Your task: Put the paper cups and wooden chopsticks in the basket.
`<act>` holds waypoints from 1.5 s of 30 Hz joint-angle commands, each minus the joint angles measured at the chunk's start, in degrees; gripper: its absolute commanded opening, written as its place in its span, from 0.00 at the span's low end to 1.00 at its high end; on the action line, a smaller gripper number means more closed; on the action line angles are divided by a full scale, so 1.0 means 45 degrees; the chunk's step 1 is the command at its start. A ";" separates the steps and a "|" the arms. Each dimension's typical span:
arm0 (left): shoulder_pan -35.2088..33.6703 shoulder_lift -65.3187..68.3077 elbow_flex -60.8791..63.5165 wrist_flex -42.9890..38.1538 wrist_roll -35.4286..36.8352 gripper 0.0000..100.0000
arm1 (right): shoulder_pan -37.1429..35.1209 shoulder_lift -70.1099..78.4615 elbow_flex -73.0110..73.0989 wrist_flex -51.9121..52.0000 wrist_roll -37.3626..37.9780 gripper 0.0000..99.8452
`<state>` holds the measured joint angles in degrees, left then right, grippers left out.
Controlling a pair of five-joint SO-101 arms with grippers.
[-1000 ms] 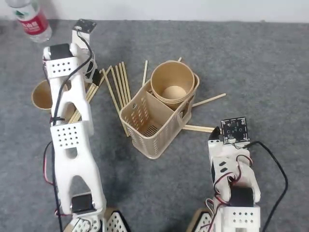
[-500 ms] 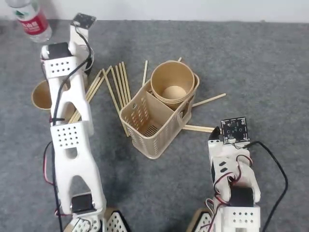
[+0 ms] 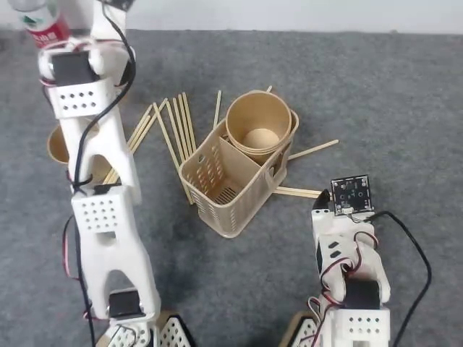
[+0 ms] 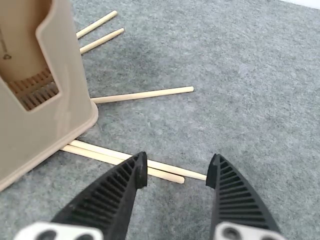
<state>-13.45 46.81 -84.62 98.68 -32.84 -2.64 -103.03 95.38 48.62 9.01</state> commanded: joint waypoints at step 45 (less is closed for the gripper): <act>1.0725 -1.4574 1.1868 0.0391 0.1348 0.01 | -0.0068 -0.0186 0.0234 -0.0029 0.0176 0.21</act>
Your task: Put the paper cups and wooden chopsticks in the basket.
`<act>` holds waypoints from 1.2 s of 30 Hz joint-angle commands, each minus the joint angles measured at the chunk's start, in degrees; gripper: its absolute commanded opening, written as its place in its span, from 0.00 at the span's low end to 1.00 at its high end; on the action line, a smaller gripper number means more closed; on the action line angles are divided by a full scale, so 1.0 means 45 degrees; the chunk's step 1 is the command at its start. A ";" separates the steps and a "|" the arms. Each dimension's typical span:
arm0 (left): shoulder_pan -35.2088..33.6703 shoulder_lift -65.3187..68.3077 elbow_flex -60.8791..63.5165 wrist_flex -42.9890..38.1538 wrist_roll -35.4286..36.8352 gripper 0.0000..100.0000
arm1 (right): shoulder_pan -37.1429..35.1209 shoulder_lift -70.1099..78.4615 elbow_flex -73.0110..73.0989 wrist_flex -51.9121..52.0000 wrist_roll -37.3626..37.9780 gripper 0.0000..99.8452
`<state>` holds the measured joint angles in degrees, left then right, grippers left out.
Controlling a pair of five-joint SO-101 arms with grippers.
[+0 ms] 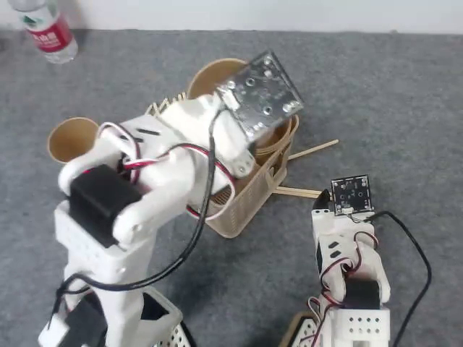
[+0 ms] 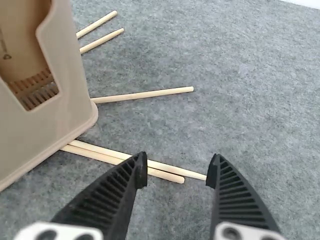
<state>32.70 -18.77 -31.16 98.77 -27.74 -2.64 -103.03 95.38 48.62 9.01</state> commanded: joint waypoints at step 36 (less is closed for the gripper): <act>-0.1328 0.3204 -0.0010 -0.1719 0.0137 0.01 | -0.0068 -0.0186 0.0234 -0.0029 0.0176 0.21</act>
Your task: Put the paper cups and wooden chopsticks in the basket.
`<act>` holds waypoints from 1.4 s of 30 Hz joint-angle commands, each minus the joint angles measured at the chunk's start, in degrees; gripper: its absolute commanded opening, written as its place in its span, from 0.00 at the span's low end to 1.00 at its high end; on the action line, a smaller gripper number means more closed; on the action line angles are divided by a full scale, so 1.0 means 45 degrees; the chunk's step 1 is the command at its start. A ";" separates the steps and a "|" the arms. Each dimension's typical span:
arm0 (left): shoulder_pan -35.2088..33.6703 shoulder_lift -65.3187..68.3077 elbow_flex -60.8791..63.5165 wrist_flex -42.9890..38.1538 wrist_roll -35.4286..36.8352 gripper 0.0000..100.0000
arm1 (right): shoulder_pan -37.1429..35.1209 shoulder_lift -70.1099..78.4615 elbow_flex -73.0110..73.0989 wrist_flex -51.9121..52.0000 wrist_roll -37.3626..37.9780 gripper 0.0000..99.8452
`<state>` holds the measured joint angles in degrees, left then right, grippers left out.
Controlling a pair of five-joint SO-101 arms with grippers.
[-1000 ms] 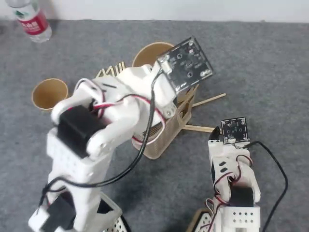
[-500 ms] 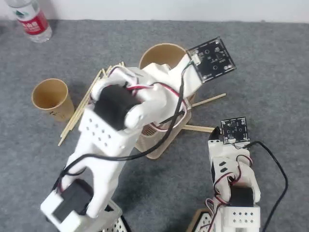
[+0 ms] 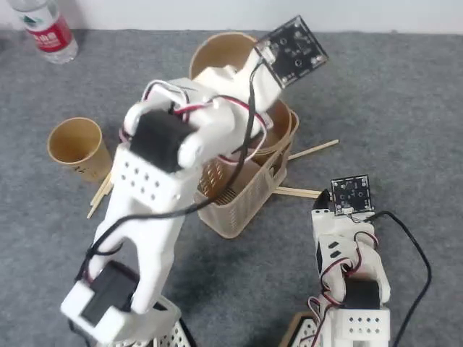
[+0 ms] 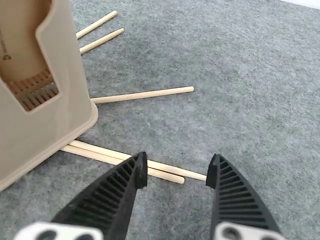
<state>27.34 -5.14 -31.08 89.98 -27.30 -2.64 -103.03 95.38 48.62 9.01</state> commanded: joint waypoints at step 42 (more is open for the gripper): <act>0.1602 0.0391 -0.1670 0.1680 0.1074 0.17 | -0.0068 -0.0186 0.0234 -0.0029 0.0176 0.21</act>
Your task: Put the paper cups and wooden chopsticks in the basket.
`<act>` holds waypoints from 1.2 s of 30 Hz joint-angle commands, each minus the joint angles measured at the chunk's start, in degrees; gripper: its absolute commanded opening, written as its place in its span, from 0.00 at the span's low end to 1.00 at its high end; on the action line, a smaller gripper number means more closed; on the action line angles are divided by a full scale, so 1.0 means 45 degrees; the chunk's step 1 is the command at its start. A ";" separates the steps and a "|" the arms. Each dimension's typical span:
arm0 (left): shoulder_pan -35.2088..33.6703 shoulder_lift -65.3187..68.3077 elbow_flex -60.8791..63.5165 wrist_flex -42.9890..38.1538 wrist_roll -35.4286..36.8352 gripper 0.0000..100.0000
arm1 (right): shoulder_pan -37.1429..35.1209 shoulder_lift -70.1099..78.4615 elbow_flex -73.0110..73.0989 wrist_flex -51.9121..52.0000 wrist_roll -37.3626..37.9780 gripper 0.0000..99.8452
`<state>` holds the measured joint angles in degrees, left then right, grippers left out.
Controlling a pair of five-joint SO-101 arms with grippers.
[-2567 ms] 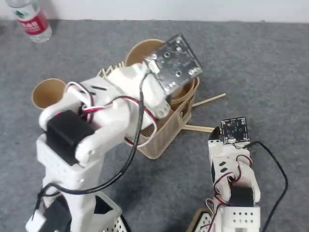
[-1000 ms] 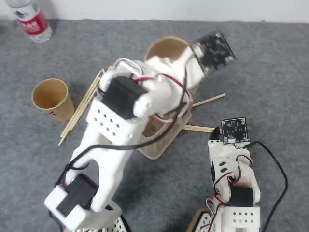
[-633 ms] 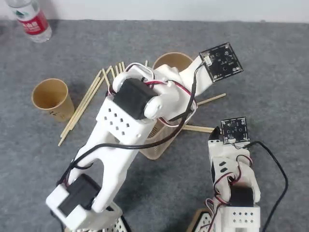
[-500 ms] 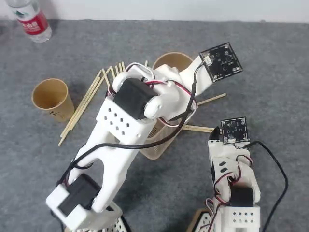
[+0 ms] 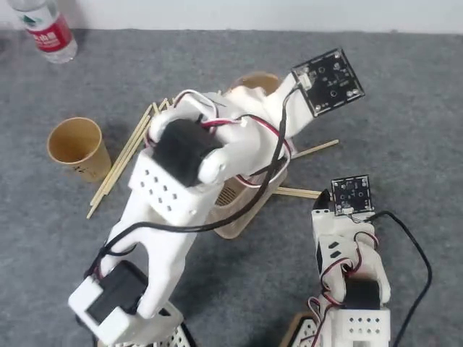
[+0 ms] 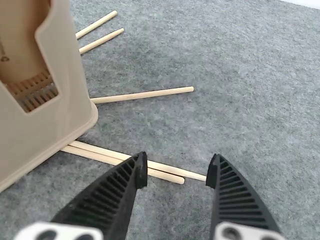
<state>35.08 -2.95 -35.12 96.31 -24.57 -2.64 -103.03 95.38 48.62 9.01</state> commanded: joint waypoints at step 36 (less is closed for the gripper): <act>-0.2852 0.2501 0.1026 -0.4415 0.4806 0.22 | -0.0068 -0.0127 0.0234 -0.0205 0.0195 0.21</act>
<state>22.68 8.13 -31.16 76.97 -3.21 -2.64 -103.03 95.38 48.62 9.01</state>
